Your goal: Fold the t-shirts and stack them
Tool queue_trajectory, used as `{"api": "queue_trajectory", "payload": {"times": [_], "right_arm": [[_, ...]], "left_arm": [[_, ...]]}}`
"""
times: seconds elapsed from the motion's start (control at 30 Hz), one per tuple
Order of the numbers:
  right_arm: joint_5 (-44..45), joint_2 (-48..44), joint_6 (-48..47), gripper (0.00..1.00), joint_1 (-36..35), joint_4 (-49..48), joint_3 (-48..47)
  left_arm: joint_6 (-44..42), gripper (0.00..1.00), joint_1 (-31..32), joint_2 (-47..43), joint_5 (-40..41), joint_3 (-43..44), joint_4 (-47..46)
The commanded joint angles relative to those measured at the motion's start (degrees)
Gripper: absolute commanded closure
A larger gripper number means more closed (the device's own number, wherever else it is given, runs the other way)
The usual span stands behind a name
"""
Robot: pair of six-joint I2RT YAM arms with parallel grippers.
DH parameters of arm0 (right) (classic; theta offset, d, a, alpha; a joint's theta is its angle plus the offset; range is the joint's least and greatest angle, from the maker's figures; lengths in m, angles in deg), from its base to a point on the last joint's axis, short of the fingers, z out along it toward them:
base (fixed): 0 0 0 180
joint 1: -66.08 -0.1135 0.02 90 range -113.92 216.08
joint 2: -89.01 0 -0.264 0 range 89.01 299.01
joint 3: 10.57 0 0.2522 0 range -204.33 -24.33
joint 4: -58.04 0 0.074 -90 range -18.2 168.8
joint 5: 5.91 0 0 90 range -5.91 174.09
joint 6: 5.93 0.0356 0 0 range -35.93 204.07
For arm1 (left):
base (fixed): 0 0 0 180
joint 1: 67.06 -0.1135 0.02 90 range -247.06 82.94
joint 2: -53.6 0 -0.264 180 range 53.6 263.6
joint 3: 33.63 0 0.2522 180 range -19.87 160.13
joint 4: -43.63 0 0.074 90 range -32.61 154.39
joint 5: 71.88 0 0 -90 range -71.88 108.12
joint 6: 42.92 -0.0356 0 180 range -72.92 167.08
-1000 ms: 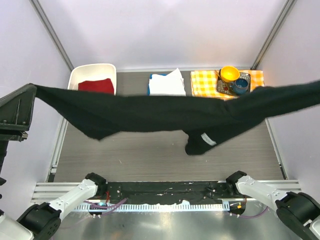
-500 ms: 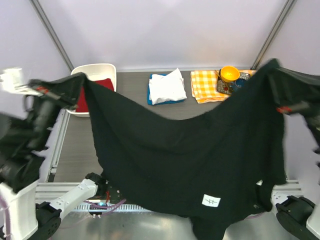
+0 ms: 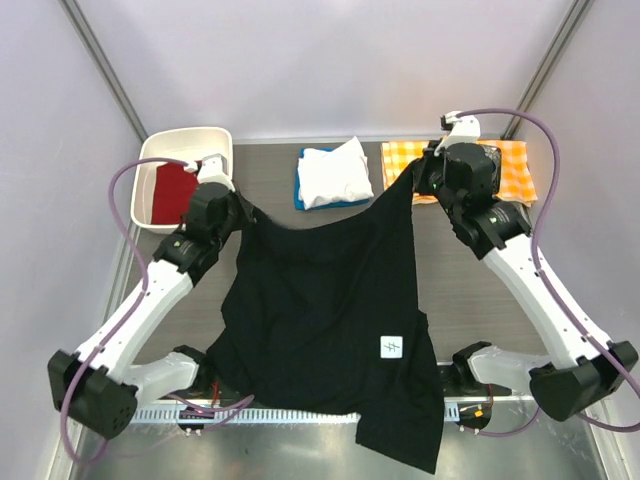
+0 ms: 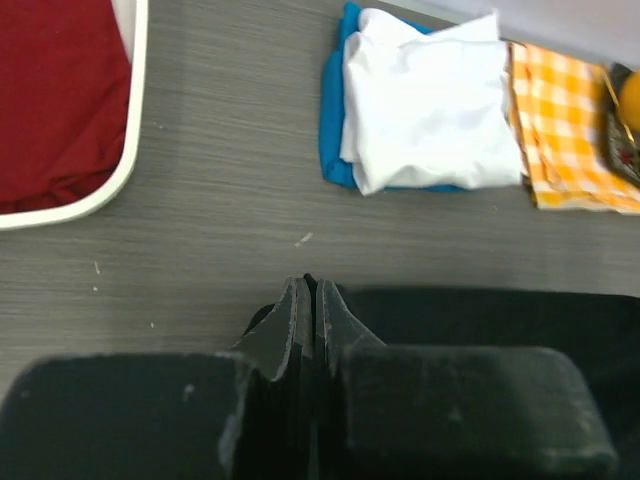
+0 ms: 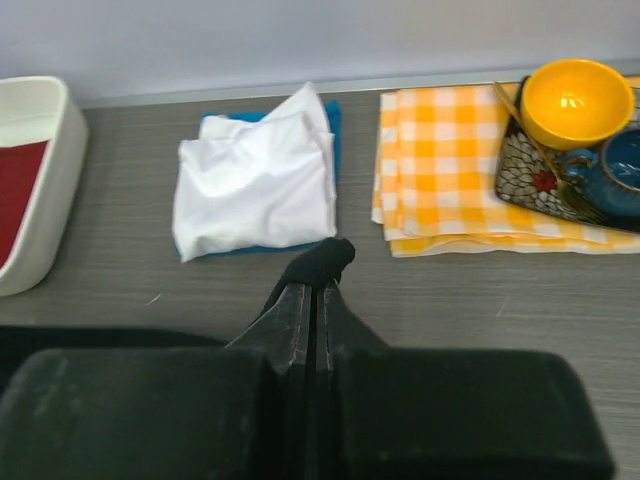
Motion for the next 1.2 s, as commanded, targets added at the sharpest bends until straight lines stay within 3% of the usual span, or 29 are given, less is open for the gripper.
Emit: {"api": "queue_trajectory", "payload": {"times": [0.0, 0.17, 0.4, 1.0, 1.07, 1.1, 1.13, 1.17], "right_arm": [[0.87, 2.27, 2.06, 0.99, 6.96, -13.34, 2.00], [-1.24, 10.45, 5.66, 0.99, 14.08, -17.56, 3.15], [-3.71, 23.81, 5.06, 0.99, 15.24, -19.41, -6.14], [-9.24, 52.10, 3.56, 0.99, 15.06, -12.40, -35.68], [-9.42, 54.58, 3.38, 0.80, 14.89, -11.07, -39.19], [-9.42, 56.15, 3.38, 0.49, 14.89, -10.63, -39.82], [-9.42, 56.43, 2.95, 0.36, 14.89, -10.71, -40.18], [-9.16, 56.17, 2.68, 0.27, 14.97, -10.89, -40.01]], "left_arm": [[2.74, 1.00, -3.87, 5.46, 0.70, -1.39, -15.65], [4.23, 1.00, -7.39, 17.22, 0.70, 1.40, -18.83], [6.78, 1.00, -10.99, 30.32, 0.18, 8.61, -21.99], [9.86, 1.00, -21.28, 44.84, -0.09, 25.05, -16.56], [9.16, 0.95, -21.37, 46.34, 0.18, 26.98, -15.84], [9.07, 0.86, -21.45, 46.51, 0.79, 27.33, -15.67], [9.07, 0.65, -21.45, 46.52, 0.97, 27.51, -15.58], [9.07, 0.33, -21.45, 46.17, 1.32, 27.69, -15.49]]}}
